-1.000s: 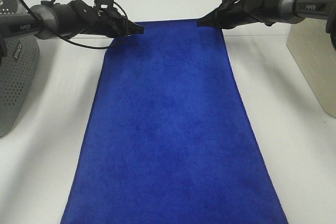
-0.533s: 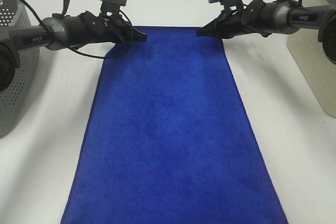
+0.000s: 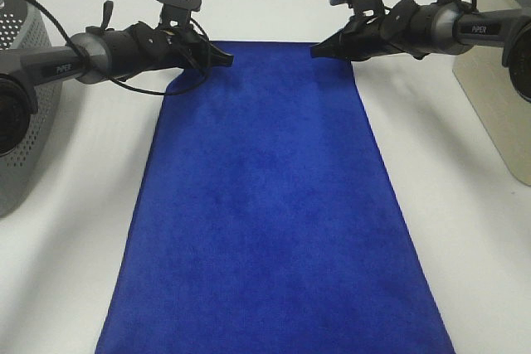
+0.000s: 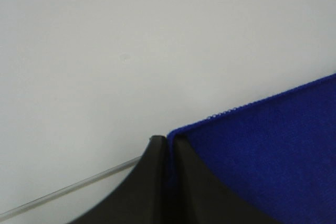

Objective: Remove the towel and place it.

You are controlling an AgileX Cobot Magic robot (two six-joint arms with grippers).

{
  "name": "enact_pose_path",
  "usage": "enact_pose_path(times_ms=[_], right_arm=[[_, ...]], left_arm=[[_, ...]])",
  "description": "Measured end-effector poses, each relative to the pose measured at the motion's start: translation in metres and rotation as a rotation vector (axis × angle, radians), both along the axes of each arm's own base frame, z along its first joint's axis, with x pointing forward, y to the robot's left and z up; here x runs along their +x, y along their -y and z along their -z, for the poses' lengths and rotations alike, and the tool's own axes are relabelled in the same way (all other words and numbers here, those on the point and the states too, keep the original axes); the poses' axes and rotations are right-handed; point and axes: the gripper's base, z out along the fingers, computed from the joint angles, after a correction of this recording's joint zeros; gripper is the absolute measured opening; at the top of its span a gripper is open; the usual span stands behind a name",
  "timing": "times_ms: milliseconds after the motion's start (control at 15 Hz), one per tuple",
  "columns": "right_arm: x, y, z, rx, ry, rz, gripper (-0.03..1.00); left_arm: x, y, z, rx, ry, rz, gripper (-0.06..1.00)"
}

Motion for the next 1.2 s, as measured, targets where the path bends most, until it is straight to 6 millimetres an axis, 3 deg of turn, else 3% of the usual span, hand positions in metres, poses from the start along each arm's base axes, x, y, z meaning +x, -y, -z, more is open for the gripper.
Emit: enact_pose_path(times_ms=[133,333,600,733,933,1067,1200], right_arm=[[0.001,0.004,0.002,-0.001,0.003,0.009,0.01],[0.003,0.013,0.005,-0.004,0.011,0.032,0.07],[0.003,0.013,0.005,0.017,0.008,0.045,0.47],[0.003,0.013,0.005,0.02,0.004,0.046,0.58],[0.0,0.012,0.003,0.028,-0.044,0.019,0.63],[-0.003,0.009,-0.008,0.037,-0.078,-0.011,0.63],[-0.008,0.006,-0.038,0.051,-0.112,-0.061,0.63]], left_arm=[[0.002,-0.004,-0.003,0.006,0.032,-0.02,0.08],[0.006,-0.014,-0.005,0.01,0.064,-0.052,0.31],[0.005,-0.014,0.005,0.007,0.056,-0.062,0.41],[0.005,-0.014,0.006,0.005,0.054,-0.062,0.44],[0.005,-0.014,0.006,0.005,0.051,-0.06,0.64],[0.004,-0.012,0.005,0.003,0.022,-0.039,0.65],[0.0,-0.006,-0.014,-0.009,-0.042,0.026,0.66]])
